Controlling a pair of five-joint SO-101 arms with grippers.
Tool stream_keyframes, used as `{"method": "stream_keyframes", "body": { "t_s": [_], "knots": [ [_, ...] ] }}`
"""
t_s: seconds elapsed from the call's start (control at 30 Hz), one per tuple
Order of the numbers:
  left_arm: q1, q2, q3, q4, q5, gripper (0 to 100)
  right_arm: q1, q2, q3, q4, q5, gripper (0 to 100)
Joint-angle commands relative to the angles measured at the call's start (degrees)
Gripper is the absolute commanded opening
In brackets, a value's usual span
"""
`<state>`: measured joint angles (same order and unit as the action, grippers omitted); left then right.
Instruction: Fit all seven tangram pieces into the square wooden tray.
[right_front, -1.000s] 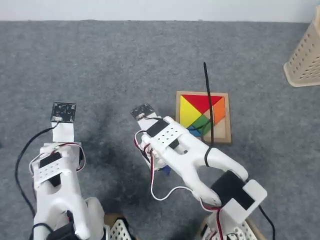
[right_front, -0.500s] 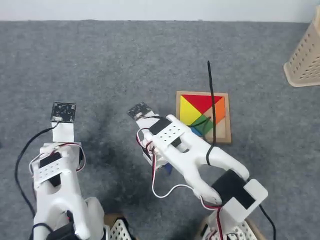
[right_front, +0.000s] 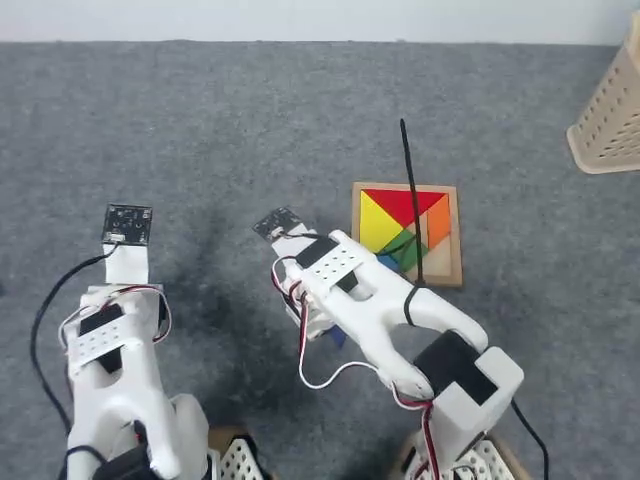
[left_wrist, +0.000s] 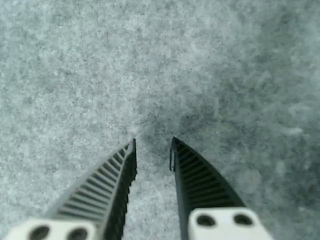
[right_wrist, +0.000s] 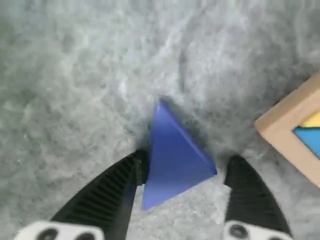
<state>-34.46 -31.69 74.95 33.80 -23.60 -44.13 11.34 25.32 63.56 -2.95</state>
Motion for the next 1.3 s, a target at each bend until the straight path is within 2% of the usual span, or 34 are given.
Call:
{"method": "stream_keyframes", "body": {
  "t_s": [0.0, 0.23, 0.5, 0.63, 0.8, 0.97, 1.07, 1.27],
  "knots": [
    [0.0, 0.0, -2.33, -0.62, -0.18, 11, 0.66, 0.04, -1.85, -0.31, 0.44, 14.9],
    [0.0, 0.0, -2.33, -0.62, -0.18, 11, 0.75, -2.07, -1.85, 1.27, 0.35, 11.3],
    [0.0, 0.0, -2.33, -0.7, -0.18, 11, 2.68, -15.6, -1.49, 6.29, 0.44, 9.8],
    [0.0, 0.0, -2.33, -0.7, -0.18, 11, 9.89, -20.7, -1.49, 8.75, 0.44, 9.9],
    [0.0, 0.0, -2.33, -0.7, -0.18, 11, 25.54, -20.88, -1.41, 8.84, 0.18, 9.9],
    [0.0, 0.0, -2.33, -0.7, -0.18, 11, 38.37, -14.11, -1.58, 4.26, -8.0, 9.9],
    [0.0, 0.0, -2.33, -0.62, -0.18, 11, 39.52, -9.63, -2.37, 1.27, -11.52, 9.9],
    [0.0, 0.0, -2.33, -0.62, -0.18, 11, 39.69, -2.15, -10.81, 3.21, -21.01, 12.3]
  ]
}}
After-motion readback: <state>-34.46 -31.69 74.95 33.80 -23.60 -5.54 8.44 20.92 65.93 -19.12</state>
